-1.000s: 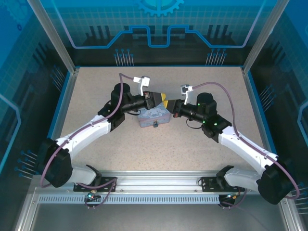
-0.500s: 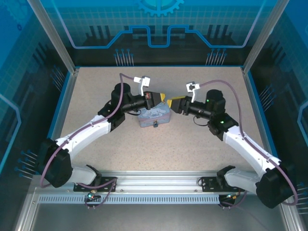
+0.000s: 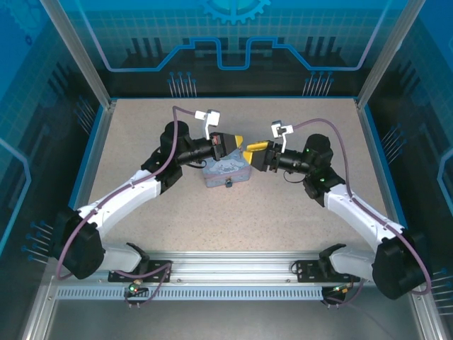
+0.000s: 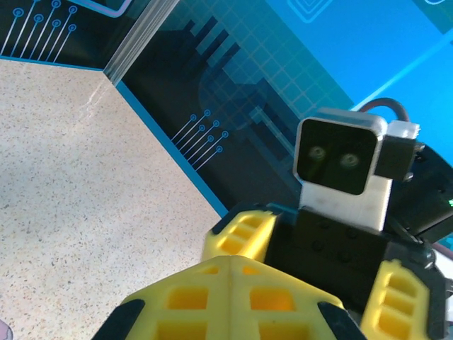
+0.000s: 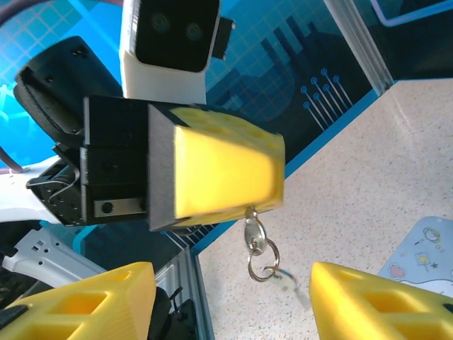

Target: Unlock a padlock with a key

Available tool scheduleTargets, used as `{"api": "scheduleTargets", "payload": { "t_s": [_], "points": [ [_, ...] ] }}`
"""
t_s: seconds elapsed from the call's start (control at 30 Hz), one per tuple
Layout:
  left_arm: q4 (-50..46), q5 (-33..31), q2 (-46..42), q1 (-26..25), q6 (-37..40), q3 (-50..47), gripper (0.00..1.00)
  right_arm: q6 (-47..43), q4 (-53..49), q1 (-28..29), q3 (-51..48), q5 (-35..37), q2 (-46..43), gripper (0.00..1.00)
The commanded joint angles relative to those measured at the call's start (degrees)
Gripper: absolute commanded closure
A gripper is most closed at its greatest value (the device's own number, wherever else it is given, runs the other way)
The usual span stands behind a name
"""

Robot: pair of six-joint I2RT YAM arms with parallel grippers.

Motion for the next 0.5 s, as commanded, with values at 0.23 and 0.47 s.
{"api": "scheduleTargets", "payload": {
  "t_s": [0.23, 0.47],
  "points": [
    [1.10, 1.62, -1.89, -0.52, 0.80, 1.72, 1.00, 3.22, 7.47, 1.83, 2.99, -0.12, 3.22, 0.58],
    [-0.41, 1.37, -1.84, -0.50, 1.88, 2.28, 1.00, 3.66, 6.76, 2.07, 3.43, 1.11, 3.76, 0.78]
  ]
}}
